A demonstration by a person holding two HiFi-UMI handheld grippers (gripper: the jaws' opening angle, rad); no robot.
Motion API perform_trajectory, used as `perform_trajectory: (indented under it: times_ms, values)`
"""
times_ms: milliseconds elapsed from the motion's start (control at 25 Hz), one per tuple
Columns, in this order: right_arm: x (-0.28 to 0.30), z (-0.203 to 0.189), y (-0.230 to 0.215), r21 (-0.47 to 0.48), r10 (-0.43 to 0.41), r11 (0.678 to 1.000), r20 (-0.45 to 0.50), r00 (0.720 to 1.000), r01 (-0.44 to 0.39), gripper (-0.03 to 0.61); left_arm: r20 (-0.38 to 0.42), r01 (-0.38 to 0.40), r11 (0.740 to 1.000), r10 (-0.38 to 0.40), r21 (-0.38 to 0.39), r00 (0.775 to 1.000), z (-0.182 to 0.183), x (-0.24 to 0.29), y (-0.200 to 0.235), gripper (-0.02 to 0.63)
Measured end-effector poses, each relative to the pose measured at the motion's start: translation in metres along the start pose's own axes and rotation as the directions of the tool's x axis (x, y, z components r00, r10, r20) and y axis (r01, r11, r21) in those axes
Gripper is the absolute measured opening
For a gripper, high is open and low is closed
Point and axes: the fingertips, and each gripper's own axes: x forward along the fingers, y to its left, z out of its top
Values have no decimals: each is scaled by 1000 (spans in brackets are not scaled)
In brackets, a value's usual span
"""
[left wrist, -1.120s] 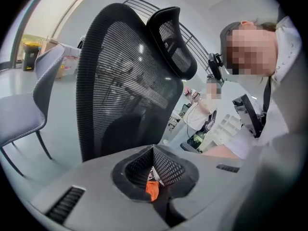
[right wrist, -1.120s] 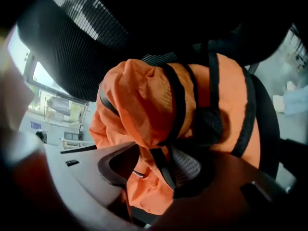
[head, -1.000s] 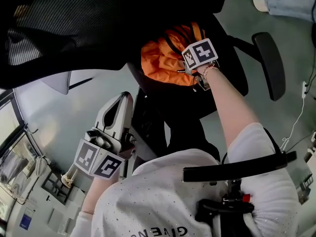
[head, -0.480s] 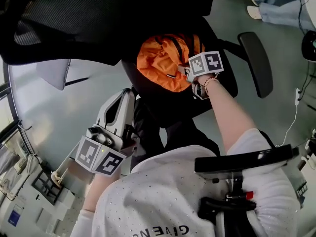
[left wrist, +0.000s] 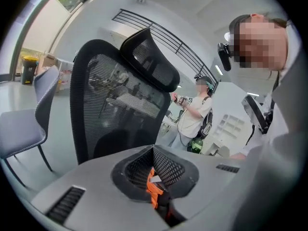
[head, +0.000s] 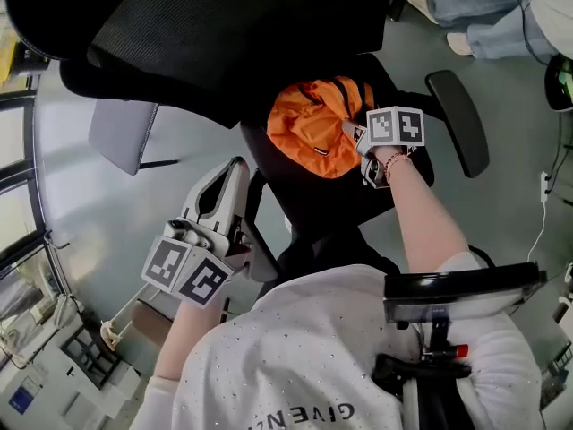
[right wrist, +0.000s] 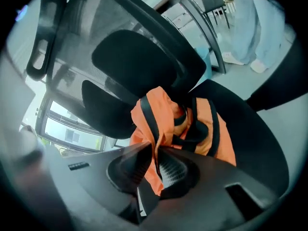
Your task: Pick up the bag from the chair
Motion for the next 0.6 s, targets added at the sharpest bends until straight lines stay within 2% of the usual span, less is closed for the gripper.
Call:
perform_trajectory:
  times_ms: [120, 240, 440, 600]
  values:
    - [-14, 2, 14, -37, 3, 999, 53, 999, -1, 37, 21, 15, 1000, -15, 9, 1000, 8, -8, -3, 2]
    - [-27, 3, 29, -19, 32, 999, 90, 995, -31, 32, 57, 19, 1000, -19, 16, 998, 18, -23, -6, 2]
    - [-42, -2, 61, 90, 139, 984, 165, 976, -155, 31, 82, 13, 1000, -13, 3, 997, 17, -56, 1, 2]
    - [-56, -7, 85, 182, 235, 942, 249, 940, -283, 31, 108, 36, 999, -37, 10, 993, 22, -75, -3, 2]
